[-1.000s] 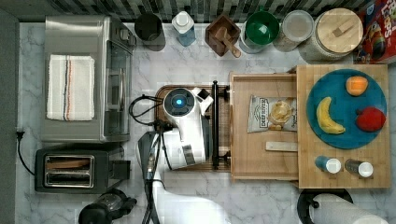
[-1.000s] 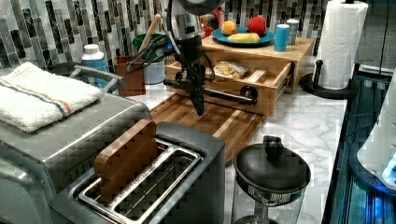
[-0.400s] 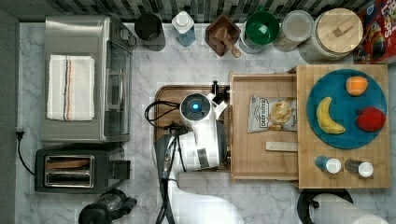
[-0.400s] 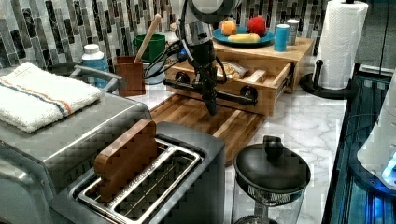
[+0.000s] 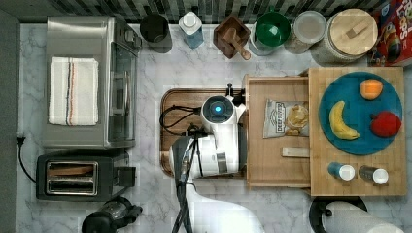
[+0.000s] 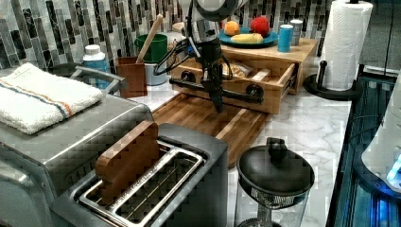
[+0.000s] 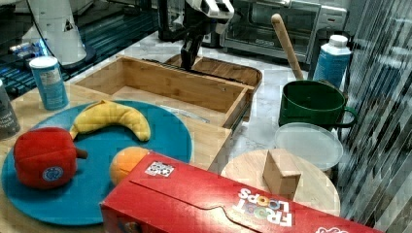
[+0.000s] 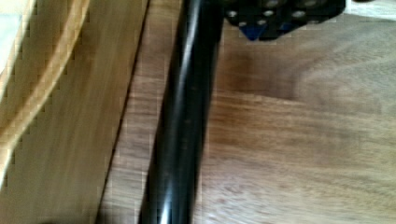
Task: Close the drawer.
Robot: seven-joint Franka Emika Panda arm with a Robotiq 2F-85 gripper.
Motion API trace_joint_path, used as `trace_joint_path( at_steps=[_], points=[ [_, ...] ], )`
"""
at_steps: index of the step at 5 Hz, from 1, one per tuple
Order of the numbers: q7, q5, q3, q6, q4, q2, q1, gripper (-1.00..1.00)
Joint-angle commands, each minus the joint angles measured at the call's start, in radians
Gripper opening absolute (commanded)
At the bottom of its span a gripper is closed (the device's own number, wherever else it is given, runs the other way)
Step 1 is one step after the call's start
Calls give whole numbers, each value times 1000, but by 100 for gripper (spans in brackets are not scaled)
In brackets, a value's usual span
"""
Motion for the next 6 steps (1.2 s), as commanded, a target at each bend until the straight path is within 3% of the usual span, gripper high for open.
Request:
trace_joint_path(
  at_steps=[1,3,6],
  points=[
    [-212,11,-113,93,94,-52,-176,-100],
    [-411,96,-168,159,149,-17,-292,-100],
    [-526,61,-237,161,308,71,-334,-100]
  ],
)
